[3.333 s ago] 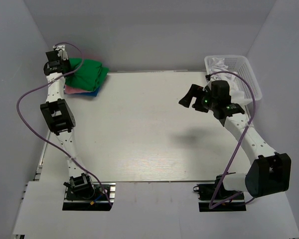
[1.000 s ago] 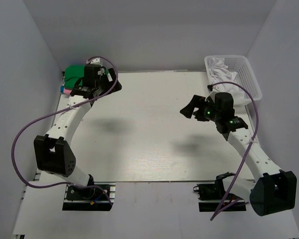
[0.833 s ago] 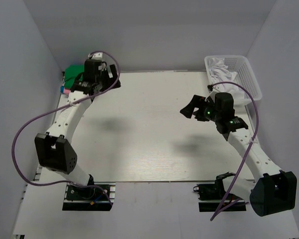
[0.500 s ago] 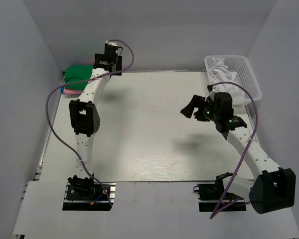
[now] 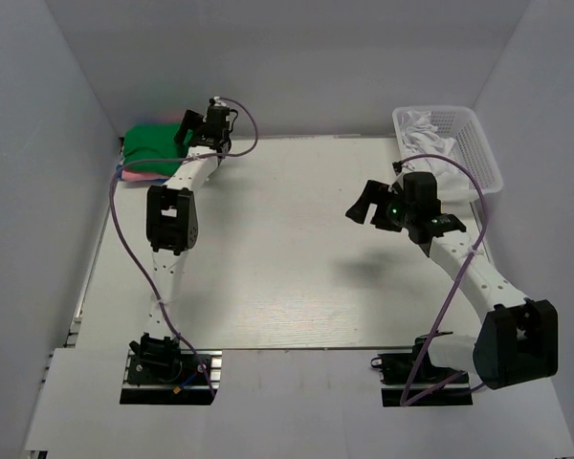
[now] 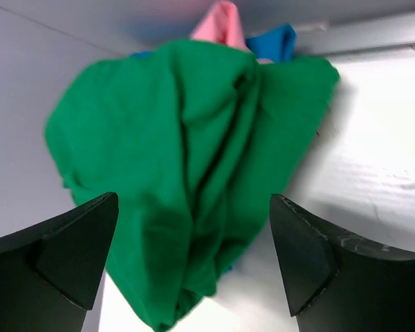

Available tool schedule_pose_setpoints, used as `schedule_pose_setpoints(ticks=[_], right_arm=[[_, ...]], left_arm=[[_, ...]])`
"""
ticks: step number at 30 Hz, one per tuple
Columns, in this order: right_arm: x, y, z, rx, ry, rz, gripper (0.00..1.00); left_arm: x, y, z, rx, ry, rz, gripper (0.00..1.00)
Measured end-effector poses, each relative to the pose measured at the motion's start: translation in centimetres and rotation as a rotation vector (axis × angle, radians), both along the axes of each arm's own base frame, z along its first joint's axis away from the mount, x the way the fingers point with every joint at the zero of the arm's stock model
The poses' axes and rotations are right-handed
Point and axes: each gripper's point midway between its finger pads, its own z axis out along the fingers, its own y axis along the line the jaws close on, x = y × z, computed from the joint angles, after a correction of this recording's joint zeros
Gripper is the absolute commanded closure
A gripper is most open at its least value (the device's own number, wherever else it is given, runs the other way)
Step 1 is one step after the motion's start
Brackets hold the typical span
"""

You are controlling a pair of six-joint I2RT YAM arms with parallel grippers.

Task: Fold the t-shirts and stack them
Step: Put the neatly folded tshirt into the corner of the board with the left arm

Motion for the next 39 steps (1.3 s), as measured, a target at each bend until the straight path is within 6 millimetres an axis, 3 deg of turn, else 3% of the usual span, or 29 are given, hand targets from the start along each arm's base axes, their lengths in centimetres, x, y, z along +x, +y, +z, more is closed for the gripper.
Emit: schedule_pose_setpoints(ticks=[5,13,18,25,27,33,34,39], right_arm=[[0.3,0.1,-0.5,-0.007,0.018,0.002,0.1],[0.6,0.2,-0.5,-0.009,0.026,0.007,0.1],[0.8,0.6,-1.5,-0.005,0.063,0.023,0.1],[0.8,1.0,-2.4,0.004,0.096,0.044,0.1],[0.9,1.2,-2.5,0.007,0.103,0.051,0.1],[1.4,1.9,-2.9,0.025,0.129,0.077,0.1],[1.4,2.0,-3.0,0.027,0.133,0.082,0.1],[1.2,2.5,-3.4,0.046,0.157,0.103,0.1]], left_arm=[[1.1,0.6,0.4,0.058,-0.055,0.022,0.0],[1.9,0.6,-4.5,0.094,0.002,0.006,0.0],[2.2,0.6,-4.5,0.092,-0.011,0.005,0.0],[2.6,1.7,-2.7,0.103,-0.08,0.053,0.31],[2.9,2.1,-2.0,0.098,-0.113,0.071,0.59],[3.1,4.1,-1.1,0.092,-0.153,0.113,0.96],[3.1,4.3,-1.0,0.092,-0.156,0.119,1.0],[3.3,5.5,0.5,0.052,-0.221,0.169,1.0]])
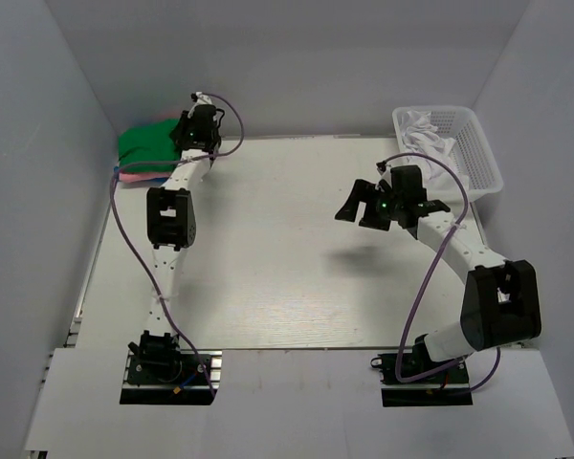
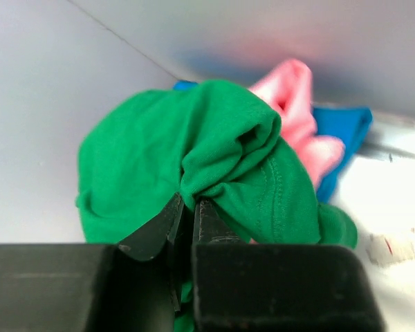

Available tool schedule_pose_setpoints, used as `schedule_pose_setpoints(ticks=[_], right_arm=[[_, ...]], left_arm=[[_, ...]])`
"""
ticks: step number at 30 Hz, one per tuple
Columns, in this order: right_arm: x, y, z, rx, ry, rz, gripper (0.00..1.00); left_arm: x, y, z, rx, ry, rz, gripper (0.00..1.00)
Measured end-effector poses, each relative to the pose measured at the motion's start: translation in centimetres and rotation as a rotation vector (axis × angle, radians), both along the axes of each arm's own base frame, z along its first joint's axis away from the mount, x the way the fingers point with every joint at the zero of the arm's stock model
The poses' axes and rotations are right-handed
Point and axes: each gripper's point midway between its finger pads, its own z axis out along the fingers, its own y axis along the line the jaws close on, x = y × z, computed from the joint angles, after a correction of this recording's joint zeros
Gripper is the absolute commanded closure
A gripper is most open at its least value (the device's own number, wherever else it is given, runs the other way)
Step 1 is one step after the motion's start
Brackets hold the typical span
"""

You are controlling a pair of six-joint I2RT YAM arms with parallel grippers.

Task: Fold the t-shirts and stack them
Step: Put the neatly folded tshirt into the corner of the board with the left arm

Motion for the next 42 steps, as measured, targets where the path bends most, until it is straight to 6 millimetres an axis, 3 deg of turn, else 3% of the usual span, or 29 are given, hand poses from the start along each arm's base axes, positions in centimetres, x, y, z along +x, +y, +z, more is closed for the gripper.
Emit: schedule_pose_setpoints(ticks=[5,11,22,28,32,35,36,37,40,42], right_arm=[[-0.1,0.6,-0.2,0.026,0.023,0.018,0.1],[-0.2,1.0,0.0,0.049,0.027,0.04,0.1],[0.6,1.5,0.1,0.061,0.029,0.052,0.1],[0.5,1.7,-0.2,0.071,0.045,0.065,0.1],[0.4,1.8,-0.3,0.075,0.052,0.07,0.1],[0.4,1.9,-0.4,0.076,0.056,0.069,0.1],[0.4,1.9,-0.4,0.078,0.058,0.07,0.1],[0.3,1.9,-0.5,0.079,0.061,0.071,0.1],[0.3,2.0,-0.5,0.086,0.067,0.073,0.1],[0.3,2.1,-0.4,0.092,0.07,0.072,0.1]], left_arm=[[0.3,1.5,1.9,-0.055,-0.094,0.046,1.0],[0.0,3.7,2.1,-0.079,-0.136,0.103,1.0],[0.0,4.7,3.7,-0.142,-0.253,0.166,1.0],[0.1,5.2,3.5,-0.168,-0.276,0.171,0.98],[0.7,4.8,2.5,-0.203,-0.281,0.147,0.86],[1.3,4.0,0.5,-0.246,-0.256,0.109,0.44],[1.6,3.7,-0.3,-0.267,-0.245,0.092,0.24],[1.7,3.3,-1.1,-0.282,-0.224,0.073,0.15],[2.1,2.1,-3.5,-0.349,-0.171,0.02,0.0],[2.3,1.3,-3.9,-0.385,-0.148,-0.01,0.0]])
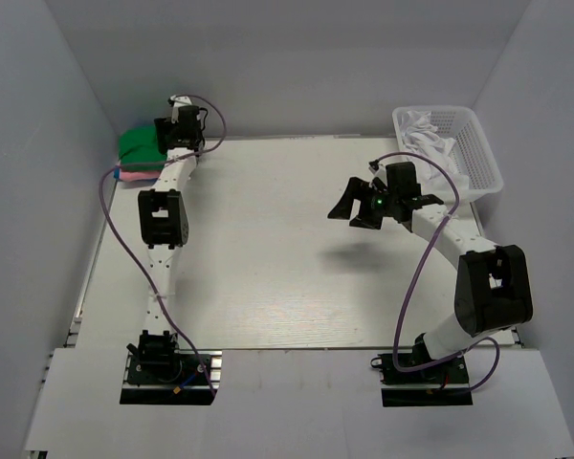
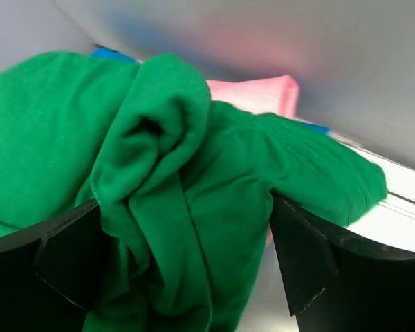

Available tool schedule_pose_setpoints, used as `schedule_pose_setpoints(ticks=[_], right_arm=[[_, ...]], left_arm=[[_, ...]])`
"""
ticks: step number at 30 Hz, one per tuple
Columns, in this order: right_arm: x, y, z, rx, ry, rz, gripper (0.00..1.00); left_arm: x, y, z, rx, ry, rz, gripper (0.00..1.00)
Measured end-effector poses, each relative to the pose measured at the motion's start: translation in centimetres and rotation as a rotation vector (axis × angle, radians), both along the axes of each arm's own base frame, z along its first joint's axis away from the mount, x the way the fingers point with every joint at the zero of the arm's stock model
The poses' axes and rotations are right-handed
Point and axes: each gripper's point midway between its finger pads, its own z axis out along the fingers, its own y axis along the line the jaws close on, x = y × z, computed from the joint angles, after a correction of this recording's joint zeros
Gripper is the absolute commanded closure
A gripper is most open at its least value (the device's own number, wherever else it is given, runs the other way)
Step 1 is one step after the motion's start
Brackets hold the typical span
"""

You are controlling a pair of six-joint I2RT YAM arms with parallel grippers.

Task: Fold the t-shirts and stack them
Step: Put the neatly folded tshirt into the corner of the board with the left arm

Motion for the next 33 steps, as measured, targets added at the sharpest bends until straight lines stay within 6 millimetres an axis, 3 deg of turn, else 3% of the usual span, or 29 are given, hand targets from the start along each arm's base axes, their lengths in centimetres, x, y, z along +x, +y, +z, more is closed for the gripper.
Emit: schedule_pose_setpoints(ticks=[10,14,18,24,27,30,33], right_arm=[[-0.2,0.3,0.0,0.028,0.003,0.003,0.1],[-0.2,0.4,0.3,0.033,-0.007,0.006,0.1],[-0.1,0.4,0.8,0.036,-0.029,0.011,0.1],[0.1,0.5,1.4,0.044,-0.053,0.014,0.1],[0.1,0.5,2.0,0.05,-0.075,0.014,0.1],[0.0,0.5,2.4,0.052,-0.09,0.014,0.1],[0.1,0.3,2.5,0.045,-0.098,0.012,0.1]], left_arm=[[0.6,-3.0,1.1,-0.165,0.016,-0.157,0.0],[-0.1,-3.5,3.0,-0.237,0.012,-0.199,0.0],[-2.5,-3.9,7.2,-0.328,-0.007,-0.266,0.0],[-4.4,-2.4,18.9,-0.408,-0.208,-0.354,0.0],[-4.6,-1.0,21.5,-0.447,-0.273,-0.369,0.0],[-4.9,0.8,20.6,-0.522,-0.26,-0.377,0.0],[-6.0,2.5,17.1,-0.592,-0.181,-0.336,0.0]])
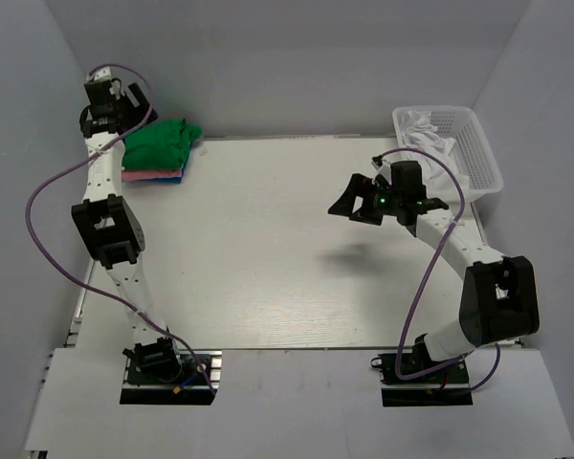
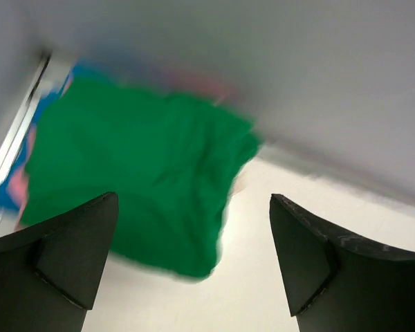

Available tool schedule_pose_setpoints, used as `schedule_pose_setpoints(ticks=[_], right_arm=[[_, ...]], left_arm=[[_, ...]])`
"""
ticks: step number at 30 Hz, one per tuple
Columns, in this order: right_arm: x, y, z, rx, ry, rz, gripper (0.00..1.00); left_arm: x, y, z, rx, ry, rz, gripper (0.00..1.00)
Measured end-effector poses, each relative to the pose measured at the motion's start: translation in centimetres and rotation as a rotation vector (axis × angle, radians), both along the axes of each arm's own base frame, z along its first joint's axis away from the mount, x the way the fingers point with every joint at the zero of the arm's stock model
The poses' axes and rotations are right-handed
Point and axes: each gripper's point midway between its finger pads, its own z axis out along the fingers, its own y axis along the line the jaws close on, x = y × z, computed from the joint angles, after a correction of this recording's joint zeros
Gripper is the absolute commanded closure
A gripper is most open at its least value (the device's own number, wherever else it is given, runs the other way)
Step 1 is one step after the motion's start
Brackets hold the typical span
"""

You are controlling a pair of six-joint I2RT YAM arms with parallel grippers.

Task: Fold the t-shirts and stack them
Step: Put the neatly folded tshirt into the corner of the board with the left arm

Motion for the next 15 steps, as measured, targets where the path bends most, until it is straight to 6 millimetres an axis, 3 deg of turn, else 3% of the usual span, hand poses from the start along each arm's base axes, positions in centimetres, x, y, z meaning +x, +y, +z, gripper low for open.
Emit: schedule_pose_setpoints(ticks=[3,5,7,10,13,15], right_arm=[[-0.1,-0.3,-0.1,-0.015,0.0,-0.01,0.1],[-0.3,-0.6,0.2,-0.023,-0.017,-0.02,0.1],[-0.8,-1.0,0.6,-0.033,-0.04,-0.031,0.1],[-1.8,-1.6,1.0,-0.043,-0.068,-0.05,0.1],[-3.0,-2.5,0.9,-0.058,-0.085,-0.075,0.1],[-3.9,-3.1,0.8,-0.07,-0.098,-0.095,0.1]], left_arm=[[-4.0,0.2,-5.5,-0.039,0.179,0.044,0.0],[-8.2,-2.1,-8.4,-0.074,0.287,0.029,0.0],[-12.8,-5.0,-9.5,-0.095,0.365,0.006,0.0],[-18.6,-9.5,-7.2,-0.098,0.368,-0.046,0.0],[-22.2,-12.6,-2.7,-0.087,0.275,-0.102,0.0],[-23.9,-13.5,0.0,-0.076,0.215,-0.114,0.0]])
